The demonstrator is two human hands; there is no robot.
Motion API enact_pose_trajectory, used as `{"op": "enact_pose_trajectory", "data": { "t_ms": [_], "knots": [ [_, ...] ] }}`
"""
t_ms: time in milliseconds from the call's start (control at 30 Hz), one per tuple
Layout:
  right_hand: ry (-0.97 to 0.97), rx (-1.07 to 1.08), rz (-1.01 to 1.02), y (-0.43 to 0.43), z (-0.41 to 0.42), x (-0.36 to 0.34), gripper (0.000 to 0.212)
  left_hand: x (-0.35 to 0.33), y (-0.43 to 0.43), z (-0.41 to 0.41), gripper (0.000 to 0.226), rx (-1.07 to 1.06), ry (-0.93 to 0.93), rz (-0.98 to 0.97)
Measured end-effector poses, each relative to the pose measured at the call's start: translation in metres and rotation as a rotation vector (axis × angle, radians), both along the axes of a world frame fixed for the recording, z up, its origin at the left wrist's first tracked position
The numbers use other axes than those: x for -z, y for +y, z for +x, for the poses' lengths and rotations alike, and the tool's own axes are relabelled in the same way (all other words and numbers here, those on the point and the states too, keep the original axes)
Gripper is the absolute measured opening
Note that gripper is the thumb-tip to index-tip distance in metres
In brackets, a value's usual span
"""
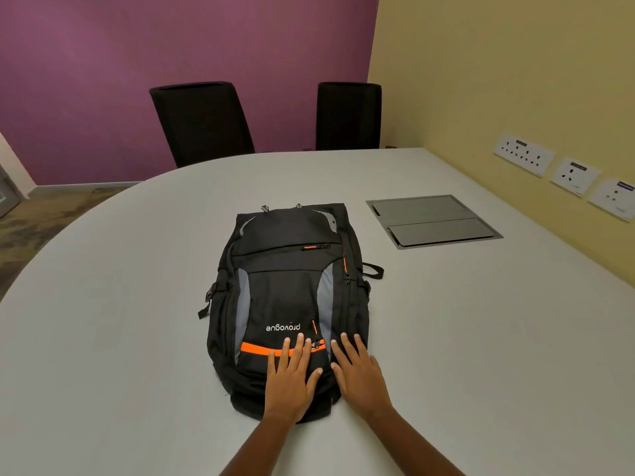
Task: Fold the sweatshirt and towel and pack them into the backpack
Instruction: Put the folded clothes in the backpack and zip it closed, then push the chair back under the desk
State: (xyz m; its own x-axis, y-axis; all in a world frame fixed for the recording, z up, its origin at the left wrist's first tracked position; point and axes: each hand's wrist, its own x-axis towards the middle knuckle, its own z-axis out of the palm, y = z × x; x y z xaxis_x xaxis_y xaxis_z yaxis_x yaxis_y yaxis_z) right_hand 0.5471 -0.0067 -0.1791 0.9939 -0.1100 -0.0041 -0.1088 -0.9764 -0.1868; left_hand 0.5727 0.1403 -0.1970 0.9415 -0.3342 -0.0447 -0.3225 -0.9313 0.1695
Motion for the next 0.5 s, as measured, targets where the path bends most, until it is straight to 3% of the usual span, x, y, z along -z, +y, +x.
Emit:
{"op": "enact_pose_trajectory", "data": {
  "t_ms": [267, 367, 500],
  "knots": [
    [-0.037, 0.053, 0.065, 0.013, -0.044, -0.005, 0.071, -0.006, 0.006, -0.037, 0.079, -0.079, -0.017, -0.009],
    [-0.042, 0.070, 0.098, 0.015, -0.061, -0.007, 0.057, -0.002, 0.011, -0.051, 0.081, -0.046, -0.022, 0.010],
    [-0.025, 0.098, 0.053, 0.016, -0.085, -0.008, 0.056, 0.000, 0.013, -0.063, 0.078, -0.025, -0.002, 0.005]
  ]
}}
